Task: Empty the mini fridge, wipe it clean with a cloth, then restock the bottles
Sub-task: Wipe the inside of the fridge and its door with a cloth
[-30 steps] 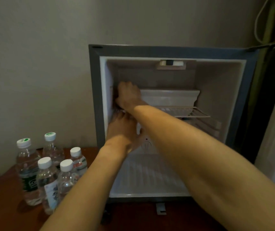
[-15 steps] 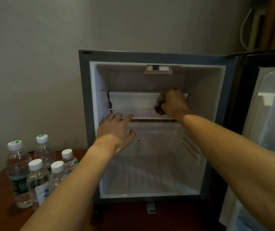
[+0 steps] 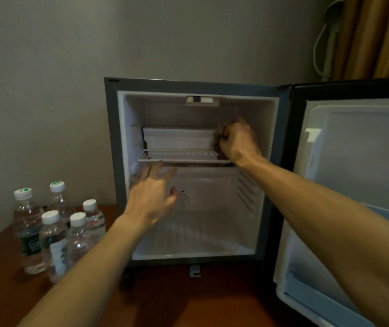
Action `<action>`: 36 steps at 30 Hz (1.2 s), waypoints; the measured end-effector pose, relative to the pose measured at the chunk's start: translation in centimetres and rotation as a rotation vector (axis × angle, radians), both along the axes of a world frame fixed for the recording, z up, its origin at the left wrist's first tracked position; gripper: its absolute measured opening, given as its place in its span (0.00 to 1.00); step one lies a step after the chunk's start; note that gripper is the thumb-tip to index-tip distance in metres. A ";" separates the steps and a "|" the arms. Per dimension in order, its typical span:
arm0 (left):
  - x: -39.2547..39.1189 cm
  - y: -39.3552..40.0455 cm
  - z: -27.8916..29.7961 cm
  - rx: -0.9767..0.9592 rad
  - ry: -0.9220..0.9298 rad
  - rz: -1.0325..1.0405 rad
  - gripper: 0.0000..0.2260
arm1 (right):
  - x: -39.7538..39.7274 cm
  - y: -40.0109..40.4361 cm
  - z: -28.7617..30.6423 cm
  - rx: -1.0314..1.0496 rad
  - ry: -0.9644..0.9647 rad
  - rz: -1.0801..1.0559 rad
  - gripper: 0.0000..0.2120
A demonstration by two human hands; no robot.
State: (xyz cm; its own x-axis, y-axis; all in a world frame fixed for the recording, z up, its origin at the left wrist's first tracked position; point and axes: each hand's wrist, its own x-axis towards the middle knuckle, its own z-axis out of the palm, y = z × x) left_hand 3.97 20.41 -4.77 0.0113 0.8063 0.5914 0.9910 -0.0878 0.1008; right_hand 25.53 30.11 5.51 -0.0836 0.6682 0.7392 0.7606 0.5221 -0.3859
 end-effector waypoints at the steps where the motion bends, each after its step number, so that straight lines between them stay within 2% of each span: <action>1: 0.5 -0.9 -1.2 0.002 -0.011 0.001 0.25 | 0.2 -0.8 -0.4 0.037 0.029 0.034 0.06; 6: 2.7 -3.9 -7.1 -0.129 -0.085 0.064 0.22 | 1.8 -4.6 -3.3 0.106 -0.007 0.016 0.03; 10: 3.8 -4.7 -11.4 -0.183 -0.139 0.077 0.22 | 2.0 -6.6 -8.6 0.102 -0.024 0.026 0.04; 14: 4.2 -4.2 -14.2 -0.216 -0.135 0.061 0.21 | 0.9 -4.4 -15.4 0.016 0.010 0.061 0.01; 18: 2.8 -1.8 -16.1 -0.239 -0.115 0.071 0.20 | -1.5 -0.8 -19.9 -0.042 0.110 0.150 0.04; 21: 1.7 0.1 -16.6 -0.276 -0.086 0.102 0.20 | -4.4 1.7 -20.4 0.030 0.147 0.182 0.08; 25: 0.2 1.9 -17.2 -0.245 -0.064 0.106 0.18 | -10.1 6.6 -20.1 0.029 0.119 0.125 0.03; 27: -0.3 2.3 -17.8 -0.201 -0.052 0.100 0.16 | -13.0 8.2 -20.2 0.048 0.108 0.113 0.06; 30: -0.8 2.7 -19.0 -0.127 -0.036 0.074 0.21 | -16.8 8.3 -19.8 0.112 0.046 0.128 0.07; 34: -1.1 3.0 -20.0 -0.055 -0.083 0.046 0.24 | -19.9 8.3 -20.0 0.094 0.103 0.194 0.09; 36: -1.0 2.9 -19.8 -0.054 -0.101 0.044 0.23 | -20.4 8.9 -20.4 0.090 -0.004 0.123 0.10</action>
